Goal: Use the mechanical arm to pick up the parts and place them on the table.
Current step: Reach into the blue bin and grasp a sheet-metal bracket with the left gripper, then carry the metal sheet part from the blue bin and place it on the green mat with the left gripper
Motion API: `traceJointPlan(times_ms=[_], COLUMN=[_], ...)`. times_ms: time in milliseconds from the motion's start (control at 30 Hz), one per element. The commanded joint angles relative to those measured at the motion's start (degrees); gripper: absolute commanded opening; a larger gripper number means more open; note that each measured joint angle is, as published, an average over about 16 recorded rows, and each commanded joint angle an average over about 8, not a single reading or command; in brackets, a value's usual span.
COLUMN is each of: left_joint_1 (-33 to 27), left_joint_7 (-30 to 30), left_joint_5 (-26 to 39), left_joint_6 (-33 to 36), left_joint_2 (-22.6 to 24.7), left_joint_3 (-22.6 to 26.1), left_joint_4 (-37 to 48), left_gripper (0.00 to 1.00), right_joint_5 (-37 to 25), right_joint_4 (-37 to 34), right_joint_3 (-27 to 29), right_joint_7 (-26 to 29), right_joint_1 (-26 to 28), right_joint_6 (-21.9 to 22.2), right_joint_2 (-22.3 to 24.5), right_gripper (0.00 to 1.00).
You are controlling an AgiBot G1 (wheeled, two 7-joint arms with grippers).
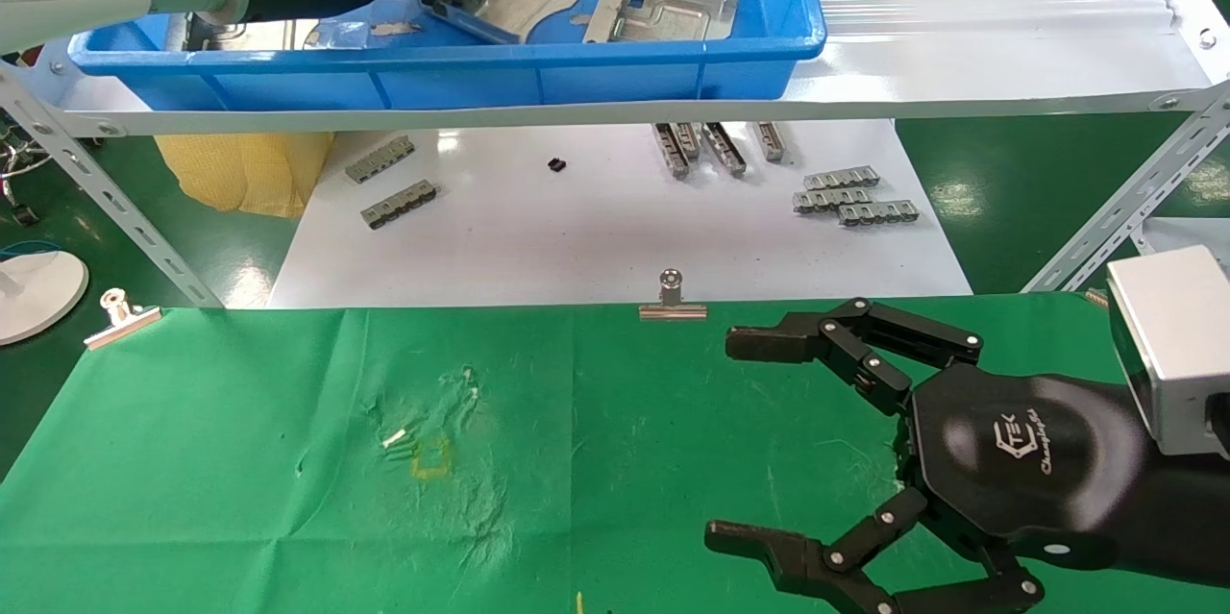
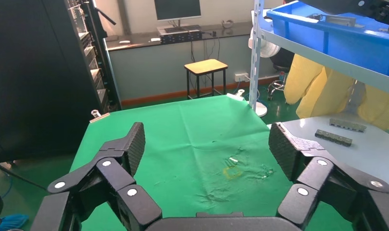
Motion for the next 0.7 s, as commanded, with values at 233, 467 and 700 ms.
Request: traceJointPlan(times_ms=[233,467,700], left_joint_1=[-0.60,-1.10,-0.47], left_joint_7=[2.60,7.85,14.94], left_joint_5=[-2.05,-5.85,-8.75], left_joint_6=[1.15,10.93,27.34], left_joint_2=[-1.05,-4.41,-9.04], left_joint_3=[-1.42,-3.90,-5.46], left_joint_4=[-1.82,-4.23,-6.34], left_gripper=[0.00,0.00,0.00], right_joint_5=[0.00,0.00,0.01], right_joint_4=[0.00,0.00,0.00], right_joint_3=[0.00,-0.01,-0.01], right_joint_7=[0.00,0.00,0.00], right_joint_1=[0.00,0.00,0.00], right_joint_6=[0.00,0.00,0.00], right_joint_2=[0.00,0.00,0.00], right_gripper=[1.00,1.00,1.00])
